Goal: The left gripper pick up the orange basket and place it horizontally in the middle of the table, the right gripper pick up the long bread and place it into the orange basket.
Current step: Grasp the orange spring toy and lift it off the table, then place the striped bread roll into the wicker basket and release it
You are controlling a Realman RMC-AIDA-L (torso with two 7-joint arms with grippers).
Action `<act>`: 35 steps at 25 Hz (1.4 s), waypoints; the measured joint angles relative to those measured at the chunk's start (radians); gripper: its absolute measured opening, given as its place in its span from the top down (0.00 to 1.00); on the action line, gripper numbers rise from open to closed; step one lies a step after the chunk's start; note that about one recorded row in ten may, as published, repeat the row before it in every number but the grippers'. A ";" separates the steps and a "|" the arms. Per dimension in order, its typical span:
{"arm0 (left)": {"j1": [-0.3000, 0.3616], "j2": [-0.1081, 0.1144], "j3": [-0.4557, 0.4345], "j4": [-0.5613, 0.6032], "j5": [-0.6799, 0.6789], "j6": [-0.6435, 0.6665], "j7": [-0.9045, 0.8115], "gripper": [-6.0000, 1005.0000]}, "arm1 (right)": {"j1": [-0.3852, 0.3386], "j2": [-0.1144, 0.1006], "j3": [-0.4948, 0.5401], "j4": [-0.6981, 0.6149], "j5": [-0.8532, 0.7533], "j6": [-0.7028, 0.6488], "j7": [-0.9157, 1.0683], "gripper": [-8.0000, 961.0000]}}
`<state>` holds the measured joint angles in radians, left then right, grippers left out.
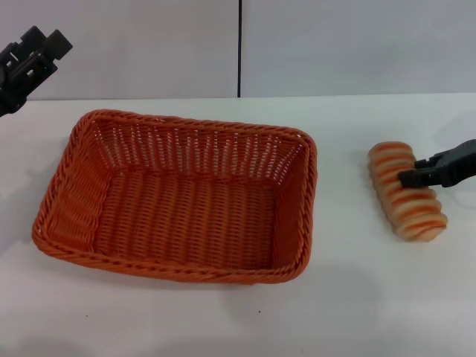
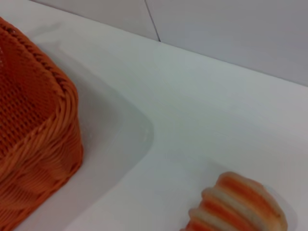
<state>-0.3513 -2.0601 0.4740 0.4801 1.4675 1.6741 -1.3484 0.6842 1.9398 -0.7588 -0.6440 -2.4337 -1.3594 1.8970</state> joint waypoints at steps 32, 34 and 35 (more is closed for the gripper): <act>-0.023 -0.002 0.001 0.000 -0.001 0.033 -0.012 0.21 | -0.144 0.044 -0.008 -0.244 0.919 -0.307 -0.179 0.82; -0.026 -0.003 0.001 -0.001 -0.001 0.033 -0.012 0.21 | -0.097 0.059 -0.045 -0.210 0.910 -0.310 -0.198 0.82; -0.030 -0.002 0.001 -0.007 0.000 0.033 -0.012 0.21 | -0.097 0.059 -0.045 -0.210 0.910 -0.310 -0.198 0.83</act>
<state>-0.3808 -2.0622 0.4752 0.4732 1.4676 1.7075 -1.3604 0.5868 1.9990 -0.8033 -0.8538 -1.5241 -1.6695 1.6992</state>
